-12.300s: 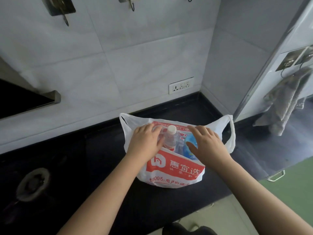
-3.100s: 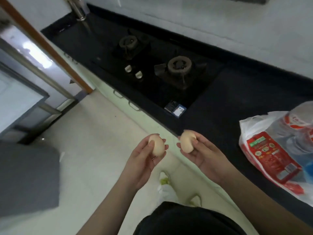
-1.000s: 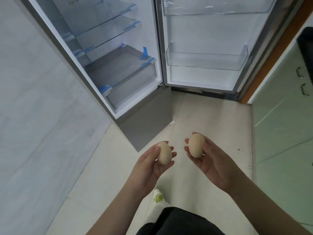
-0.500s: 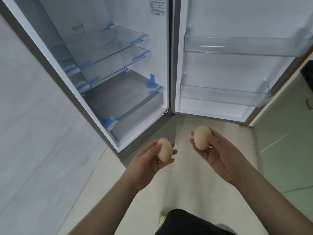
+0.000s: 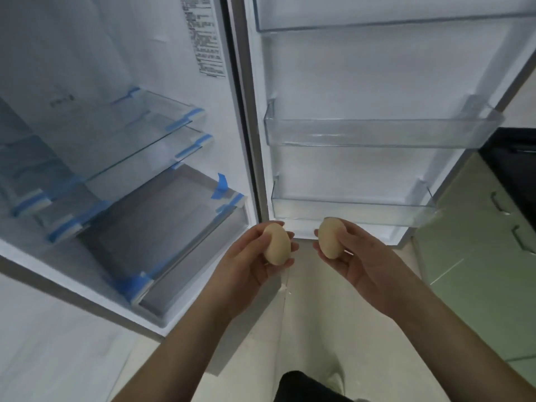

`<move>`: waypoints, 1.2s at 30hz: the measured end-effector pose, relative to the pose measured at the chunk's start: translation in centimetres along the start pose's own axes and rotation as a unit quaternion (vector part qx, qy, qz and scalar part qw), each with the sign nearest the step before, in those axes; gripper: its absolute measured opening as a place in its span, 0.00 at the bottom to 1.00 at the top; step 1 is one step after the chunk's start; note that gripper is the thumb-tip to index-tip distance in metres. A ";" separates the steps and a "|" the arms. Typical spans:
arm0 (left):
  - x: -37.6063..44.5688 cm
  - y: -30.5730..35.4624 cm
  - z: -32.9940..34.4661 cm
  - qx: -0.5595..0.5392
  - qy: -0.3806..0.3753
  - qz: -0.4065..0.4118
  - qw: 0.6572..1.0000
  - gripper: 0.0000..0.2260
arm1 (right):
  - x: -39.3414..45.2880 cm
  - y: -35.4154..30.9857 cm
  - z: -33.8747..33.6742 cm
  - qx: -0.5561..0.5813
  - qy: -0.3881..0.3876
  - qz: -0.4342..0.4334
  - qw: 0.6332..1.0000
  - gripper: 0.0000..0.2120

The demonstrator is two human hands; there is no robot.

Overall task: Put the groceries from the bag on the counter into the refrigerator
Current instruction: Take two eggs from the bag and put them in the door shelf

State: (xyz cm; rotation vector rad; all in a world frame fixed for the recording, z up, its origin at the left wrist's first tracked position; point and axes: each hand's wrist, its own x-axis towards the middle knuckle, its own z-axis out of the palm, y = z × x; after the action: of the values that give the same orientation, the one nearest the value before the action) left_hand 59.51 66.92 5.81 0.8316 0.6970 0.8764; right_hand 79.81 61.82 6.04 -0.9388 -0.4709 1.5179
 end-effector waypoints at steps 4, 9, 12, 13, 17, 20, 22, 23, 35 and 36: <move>4.7 2.4 3.2 0.009 -0.006 0.020 1.000 0.12 | 3.0 -4.8 -1.0 0.002 -0.013 -0.024 1.000 0.18; 8.8 4.8 6.8 0.030 -0.018 0.069 0.997 0.14 | 5.8 -10.4 -1.2 -0.033 -0.034 -0.050 0.998 0.20; 10.5 5.5 8.2 0.039 -0.010 0.094 0.995 0.15 | 7.1 -12.9 -1.4 -0.054 -0.050 -0.077 0.994 0.24; 11.0 5.7 8.5 0.047 -0.009 0.100 0.994 0.15 | 7.5 -13.6 -1.5 -0.060 -0.055 -0.089 0.993 0.26; 13.0 7.2 8.9 0.072 -0.016 0.119 0.990 0.15 | 9.2 -16.0 -1.9 -0.085 -0.073 -0.133 0.985 0.23; 14.4 8.8 9.2 0.094 -0.025 0.142 0.985 0.13 | 10.4 -17.7 -2.1 -0.110 -0.079 -0.203 0.970 0.23; 15.4 9.8 9.4 0.130 -0.024 0.160 0.978 0.15 | 10.7 -18.8 -1.9 -0.195 -0.037 -0.262 0.944 0.23; 16.0 10.2 9.4 0.158 -0.025 0.170 0.972 0.16 | 10.9 -19.3 -1.8 -0.254 -0.002 -0.285 0.924 0.21; 25.0 13.8 11.0 0.715 -0.099 0.268 0.638 0.17 | 16.8 -23.7 -2.3 -0.684 0.047 -0.281 0.671 0.19; 25.6 13.8 11.3 0.746 -0.102 0.240 0.613 0.17 | 17.2 -24.1 -2.4 -0.702 0.050 -0.254 0.663 0.19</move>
State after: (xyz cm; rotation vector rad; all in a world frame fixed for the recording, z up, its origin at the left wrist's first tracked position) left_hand 75.44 90.62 18.46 2.7002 0.9585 0.4470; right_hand 97.75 82.27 17.96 -1.7960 -1.7814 0.3163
